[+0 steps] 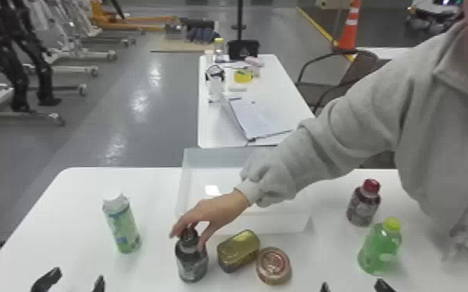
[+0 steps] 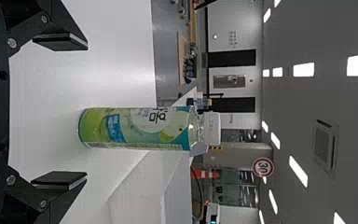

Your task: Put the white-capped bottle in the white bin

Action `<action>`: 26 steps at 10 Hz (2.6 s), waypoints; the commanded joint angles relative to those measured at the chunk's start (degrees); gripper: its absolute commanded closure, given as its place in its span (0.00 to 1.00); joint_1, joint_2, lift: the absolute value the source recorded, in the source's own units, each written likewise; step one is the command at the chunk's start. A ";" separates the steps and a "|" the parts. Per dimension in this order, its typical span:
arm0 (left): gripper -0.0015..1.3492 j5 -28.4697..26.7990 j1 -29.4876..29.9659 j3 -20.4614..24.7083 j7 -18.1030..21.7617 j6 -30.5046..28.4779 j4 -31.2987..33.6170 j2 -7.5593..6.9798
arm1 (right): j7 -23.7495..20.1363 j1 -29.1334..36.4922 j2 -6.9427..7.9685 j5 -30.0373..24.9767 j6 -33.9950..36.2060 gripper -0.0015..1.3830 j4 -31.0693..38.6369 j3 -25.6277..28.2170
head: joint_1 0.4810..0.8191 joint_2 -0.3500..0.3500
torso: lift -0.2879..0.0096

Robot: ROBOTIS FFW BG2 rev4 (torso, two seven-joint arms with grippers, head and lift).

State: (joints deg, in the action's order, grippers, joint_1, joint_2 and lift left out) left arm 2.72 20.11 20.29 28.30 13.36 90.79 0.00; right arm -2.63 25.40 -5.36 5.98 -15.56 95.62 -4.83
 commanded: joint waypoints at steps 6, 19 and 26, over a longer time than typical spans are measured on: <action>0.22 0.09 -0.07 -0.08 0.00 0.00 0.00 0.15 | 0.00 0.00 0.09 0.00 -0.08 0.07 0.00 0.00 | 0.20 0.50 | 0.63; 0.22 0.35 -0.15 -0.78 0.00 -0.53 -0.09 0.15 | 0.00 0.00 0.09 0.00 -0.17 0.07 -0.09 0.00 | 0.20 0.50 | 0.63; 0.22 0.35 -0.15 -0.78 0.00 -0.53 -0.09 0.15 | 0.00 0.00 0.09 0.00 -0.17 0.07 -0.09 0.00 | 0.20 0.50 | 0.63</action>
State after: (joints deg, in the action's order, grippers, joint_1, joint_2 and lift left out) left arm 3.06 19.95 19.49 28.30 12.83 90.70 0.00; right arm -2.63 25.40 -5.27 5.98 -15.73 95.54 -4.83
